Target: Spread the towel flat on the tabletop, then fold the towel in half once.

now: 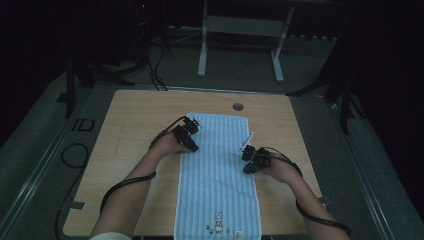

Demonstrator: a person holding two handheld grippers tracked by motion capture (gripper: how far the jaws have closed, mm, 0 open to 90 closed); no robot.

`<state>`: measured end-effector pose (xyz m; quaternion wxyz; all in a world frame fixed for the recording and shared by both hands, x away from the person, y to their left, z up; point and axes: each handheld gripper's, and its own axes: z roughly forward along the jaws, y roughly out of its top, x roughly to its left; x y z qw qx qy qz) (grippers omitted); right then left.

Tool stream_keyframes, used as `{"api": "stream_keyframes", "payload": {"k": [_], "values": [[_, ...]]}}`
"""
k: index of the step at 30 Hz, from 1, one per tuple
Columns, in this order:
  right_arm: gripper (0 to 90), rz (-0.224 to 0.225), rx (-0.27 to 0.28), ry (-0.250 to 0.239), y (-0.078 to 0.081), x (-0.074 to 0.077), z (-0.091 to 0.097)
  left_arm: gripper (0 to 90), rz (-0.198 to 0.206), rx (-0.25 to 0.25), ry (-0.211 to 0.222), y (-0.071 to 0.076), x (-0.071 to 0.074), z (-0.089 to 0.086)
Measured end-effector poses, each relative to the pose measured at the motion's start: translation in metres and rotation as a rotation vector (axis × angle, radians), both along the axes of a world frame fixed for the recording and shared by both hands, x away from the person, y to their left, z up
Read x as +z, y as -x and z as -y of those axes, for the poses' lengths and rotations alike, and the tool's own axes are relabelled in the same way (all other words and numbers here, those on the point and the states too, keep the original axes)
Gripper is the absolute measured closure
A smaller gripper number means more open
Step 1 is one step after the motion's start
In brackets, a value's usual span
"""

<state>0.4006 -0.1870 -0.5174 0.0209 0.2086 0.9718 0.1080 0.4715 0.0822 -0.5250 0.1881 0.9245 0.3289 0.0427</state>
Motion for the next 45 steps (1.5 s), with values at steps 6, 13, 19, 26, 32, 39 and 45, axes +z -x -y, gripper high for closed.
{"api": "stream_keyframes", "payload": {"k": [6,13,19,26,32,39,45], "values": [[84.3,-0.022,-0.03,-0.021,-0.018,0.0,0.0,54.0,0.011,0.023,-0.01,-0.006,0.0,-0.001],[76.4,-0.043,-0.028,0.009,-0.03,0.002,-0.003,50.2,0.017,0.006,-0.024,0.0,0.007,-0.002],[56.8,0.019,0.095,-0.046,-0.046,0.017,0.006,49.7,0.054,-0.038,-0.054,0.014,0.021,-0.019],[53.9,0.127,0.196,0.003,-0.072,0.022,0.001,45.6,0.089,-0.019,-0.044,0.007,0.018,-0.033],[55.2,0.131,0.246,0.05,-0.091,0.024,-0.006,43.7,0.07,-0.126,-0.085,0.006,0.01,-0.02],[56.3,0.079,0.268,0.109,-0.096,0.011,-0.011,43.8,0.061,-0.177,-0.122,0.005,0.002,-0.006],[71.3,0.009,0.26,0.111,-0.095,0.001,-0.01,54.9,0.018,-0.174,-0.068,0.007,0.002,-0.009]]}}
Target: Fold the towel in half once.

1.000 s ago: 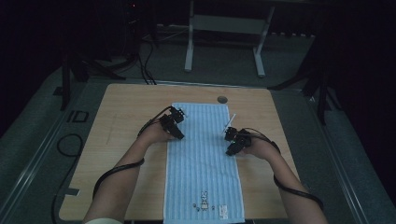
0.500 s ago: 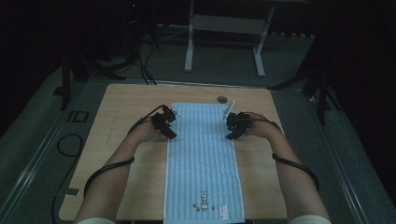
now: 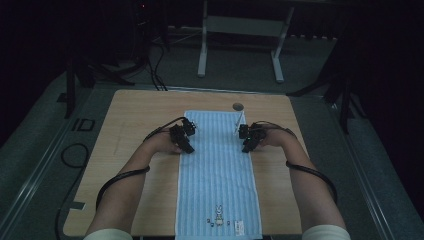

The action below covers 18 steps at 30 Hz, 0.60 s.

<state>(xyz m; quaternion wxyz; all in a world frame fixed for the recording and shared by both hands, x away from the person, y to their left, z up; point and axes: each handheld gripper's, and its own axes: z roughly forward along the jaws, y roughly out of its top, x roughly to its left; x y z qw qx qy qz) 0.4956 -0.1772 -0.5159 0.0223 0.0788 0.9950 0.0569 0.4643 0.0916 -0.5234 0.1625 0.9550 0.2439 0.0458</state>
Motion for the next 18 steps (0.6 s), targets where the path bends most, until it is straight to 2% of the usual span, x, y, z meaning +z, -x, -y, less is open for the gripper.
{"api": "stream_keyframes", "payload": {"k": [2,4,5,7,8,10,13,16,17,18], "values": [[81.2,0.009,0.019,0.012,0.003,0.0,-0.001,66.9,-0.004,-0.022,0.005,0.003,0.001,0.001],[85.1,0.017,0.021,0.022,0.005,0.0,-0.002,82.0,-0.018,-0.022,-0.003,0.005,0.001,0.004],[85.7,0.018,0.019,0.025,0.005,0.0,-0.003,84.0,-0.017,-0.026,-0.011,0.005,0.002,0.005],[86.1,0.019,0.012,0.018,0.005,0.0,-0.002,85.2,-0.024,-0.019,-0.023,0.005,0.004,0.005],[86.2,0.022,-0.001,0.02,0.004,0.001,-0.001,85.3,-0.019,-0.005,-0.011,0.004,0.006,0.004],[86.4,0.04,-0.018,0.01,0.003,0.006,0.002,85.9,0.014,0.011,-0.003,0.003,0.014,0.001],[86.5,0.066,-0.034,-0.023,0.003,0.021,0.006,85.8,0.037,0.02,0.027,0.004,0.03,-0.003],[86.4,0.099,-0.025,-0.041,0.008,0.039,0.009,85.8,0.055,0.009,0.041,0.012,0.048,-0.004],[86.4,0.112,-0.025,-0.043,0.011,0.045,0.01,85.7,0.056,-0.007,0.037,0.017,0.054,-0.004],[86.4,0.128,-0.018,-0.054,0.016,0.05,0.01,85.7,0.078,-0.019,0.028,0.022,0.059,-0.004]]}}
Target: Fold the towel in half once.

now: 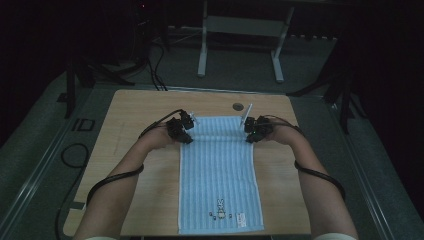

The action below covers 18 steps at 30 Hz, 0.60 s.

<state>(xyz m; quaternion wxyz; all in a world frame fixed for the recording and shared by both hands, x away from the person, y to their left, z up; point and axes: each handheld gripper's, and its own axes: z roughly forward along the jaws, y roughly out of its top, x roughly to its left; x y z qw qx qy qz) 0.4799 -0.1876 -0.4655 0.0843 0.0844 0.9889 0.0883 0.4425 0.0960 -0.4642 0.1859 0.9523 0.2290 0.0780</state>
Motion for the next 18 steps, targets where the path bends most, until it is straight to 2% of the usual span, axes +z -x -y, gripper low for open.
{"api": "stream_keyframes", "payload": {"k": [2,3,7,8,13,15,18], "values": [[86.3,0.015,0.01,-0.01,0.01,0.009,0.002,85.6,-0.01,0.001,0.013,0.011,0.006,-0.001],[86.3,0.03,0.024,-0.012,0.016,0.012,0.002,85.5,0.007,-0.009,0.002,0.018,0.009,-0.001],[86.1,0.023,0.062,-0.014,0.045,0.016,0.002,84.8,0.009,-0.014,0.02,0.042,0.01,-0.004],[86.0,0.02,0.074,-0.011,0.052,0.015,0.002,84.5,-0.004,-0.029,0.023,0.048,0.008,-0.004],[85.7,-0.02,0.116,-0.009,0.088,0.0,0.003,83.1,-0.043,-0.073,0.041,0.078,-0.011,-0.006],[85.4,-0.035,0.124,0.008,0.1,-0.009,0.004,81.9,-0.058,-0.105,0.022,0.088,-0.02,-0.004],[84.3,-0.049,0.131,0.012,0.111,-0.022,0.004,80.1,-0.077,-0.114,0.011,0.099,-0.034,-0.002]]}}
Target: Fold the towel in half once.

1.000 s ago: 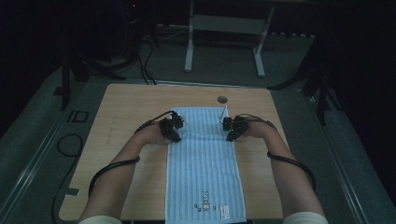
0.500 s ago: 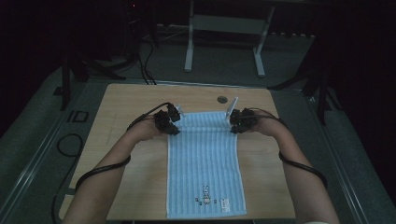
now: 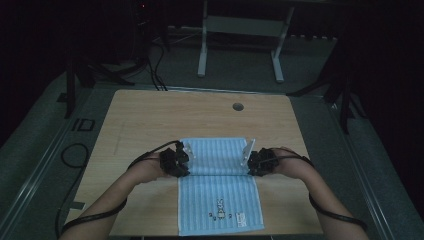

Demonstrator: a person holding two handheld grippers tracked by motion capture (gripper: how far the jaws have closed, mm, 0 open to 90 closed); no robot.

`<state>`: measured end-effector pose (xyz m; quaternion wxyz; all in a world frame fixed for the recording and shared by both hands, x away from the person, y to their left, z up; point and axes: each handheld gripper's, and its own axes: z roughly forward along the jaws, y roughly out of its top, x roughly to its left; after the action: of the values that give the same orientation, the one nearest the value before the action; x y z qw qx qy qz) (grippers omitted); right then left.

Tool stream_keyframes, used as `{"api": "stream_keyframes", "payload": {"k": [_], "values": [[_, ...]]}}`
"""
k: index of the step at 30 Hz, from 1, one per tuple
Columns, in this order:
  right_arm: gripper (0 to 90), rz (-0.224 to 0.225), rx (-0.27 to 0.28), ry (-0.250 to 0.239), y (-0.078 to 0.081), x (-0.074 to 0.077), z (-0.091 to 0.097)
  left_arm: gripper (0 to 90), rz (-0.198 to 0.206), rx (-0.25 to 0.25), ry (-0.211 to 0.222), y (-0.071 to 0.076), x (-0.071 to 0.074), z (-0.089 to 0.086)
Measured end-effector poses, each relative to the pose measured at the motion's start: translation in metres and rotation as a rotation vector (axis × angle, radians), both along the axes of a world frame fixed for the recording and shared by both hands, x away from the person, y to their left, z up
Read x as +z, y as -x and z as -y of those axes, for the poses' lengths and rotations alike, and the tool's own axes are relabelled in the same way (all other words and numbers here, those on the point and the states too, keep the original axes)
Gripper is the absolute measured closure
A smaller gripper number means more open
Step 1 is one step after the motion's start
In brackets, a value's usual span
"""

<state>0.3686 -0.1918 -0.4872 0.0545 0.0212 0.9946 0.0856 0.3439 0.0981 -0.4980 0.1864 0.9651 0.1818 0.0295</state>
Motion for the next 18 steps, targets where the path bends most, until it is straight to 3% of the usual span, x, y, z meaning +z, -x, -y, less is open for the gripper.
{"api": "stream_keyframes", "payload": {"k": [3,9,12,18], "values": [[80.6,-0.005,0.002,-0.005,0.008,-0.01,0.002,74.4,-0.006,-0.011,-0.022,0.005,-0.009,0.0],[77.1,-0.014,-0.027,0.013,0.01,-0.028,0.007,72.4,-0.005,-0.004,-0.042,0.002,-0.023,0.004],[77.0,-0.008,-0.05,-0.013,0.008,-0.029,0.01,72.4,0.001,-0.005,-0.047,-0.002,-0.023,0.006],[77.1,0.004,-0.065,0.005,0.006,-0.029,0.016,70.8,-0.006,0.0,-0.029,-0.016,-0.023,0.016]]}}
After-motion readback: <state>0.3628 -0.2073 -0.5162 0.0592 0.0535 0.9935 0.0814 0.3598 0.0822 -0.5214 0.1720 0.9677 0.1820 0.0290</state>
